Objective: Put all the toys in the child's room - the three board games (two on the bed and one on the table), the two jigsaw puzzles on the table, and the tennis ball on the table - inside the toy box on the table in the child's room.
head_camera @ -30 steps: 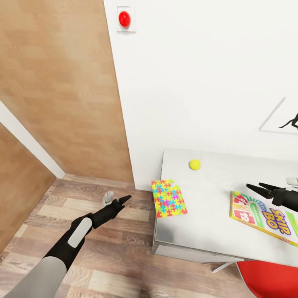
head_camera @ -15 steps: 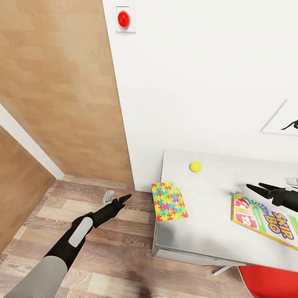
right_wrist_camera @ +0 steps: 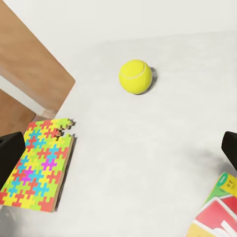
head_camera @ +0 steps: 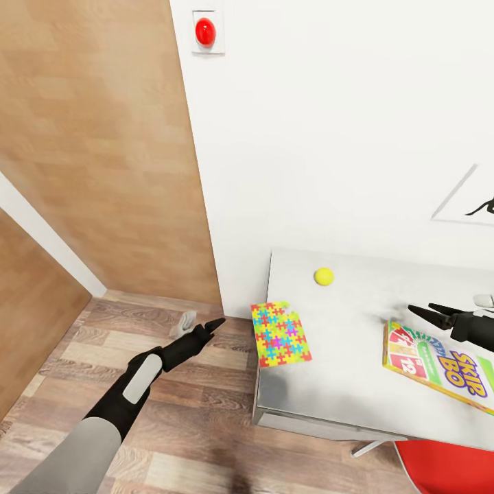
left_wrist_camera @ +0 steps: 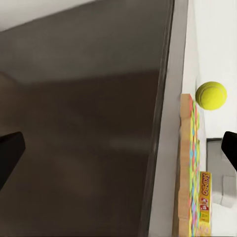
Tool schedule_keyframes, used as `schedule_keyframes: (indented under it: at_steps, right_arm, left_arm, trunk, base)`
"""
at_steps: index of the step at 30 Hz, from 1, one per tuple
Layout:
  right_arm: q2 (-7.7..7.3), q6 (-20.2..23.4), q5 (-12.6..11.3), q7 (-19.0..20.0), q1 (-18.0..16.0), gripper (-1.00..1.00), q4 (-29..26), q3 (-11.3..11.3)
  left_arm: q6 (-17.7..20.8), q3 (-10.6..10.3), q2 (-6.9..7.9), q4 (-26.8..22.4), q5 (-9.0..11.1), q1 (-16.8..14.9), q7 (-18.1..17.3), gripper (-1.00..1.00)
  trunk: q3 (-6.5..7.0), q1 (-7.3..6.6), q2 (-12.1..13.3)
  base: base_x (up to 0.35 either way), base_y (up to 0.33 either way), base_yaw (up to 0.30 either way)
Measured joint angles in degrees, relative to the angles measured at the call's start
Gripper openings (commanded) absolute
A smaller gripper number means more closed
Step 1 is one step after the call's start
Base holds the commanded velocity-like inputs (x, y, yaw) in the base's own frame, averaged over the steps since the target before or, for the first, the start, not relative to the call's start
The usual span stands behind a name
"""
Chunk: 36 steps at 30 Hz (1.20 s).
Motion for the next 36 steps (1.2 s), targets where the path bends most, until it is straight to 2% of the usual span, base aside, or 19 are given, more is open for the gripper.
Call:
schedule_keyframes:
  at_steps: [6, 13, 24, 36]
  right_arm:
    - [0.00, 0.0, 0.0, 0.0, 0.0, 1.00, 0.0, 0.0]
    - [0.00, 0.0, 0.0, 0.0, 0.0, 1.00, 0.0, 0.1]
    - [0.00, 0.0, 0.0, 0.0, 0.0, 1.00, 0.0, 0.1]
    - [0.00, 0.0, 0.0, 0.0, 0.0, 1.00, 0.0, 0.1]
  left_arm:
    - [0.0, 0.0, -1.06, 0.0, -2.3, -0.2, -0.6, 1.00]
    - [-0.1, 0.0, -1.58, 0.0, -3.6, -0.3, -2.5, 1.00]
    - [-0.1, 0.1, -1.56, 0.1, -4.4, -0.4, -4.2, 1.00]
    - [-0.1, 0.1, -1.61, 0.4, -4.6, -0.4, -4.5, 1.00]
  trunk:
    - [0.00, 0.00, 0.0]
    - [0.00, 0.00, 0.0]
    - [0.00, 0.00, 0.0]
    - [0.00, 0.00, 0.0]
  base:
    - [0.001, 0.000, 0.000]
    - [0.000, 0.000, 0.000]
    - [0.000, 0.000, -0.016]
    - [0.000, 0.000, -0.170]
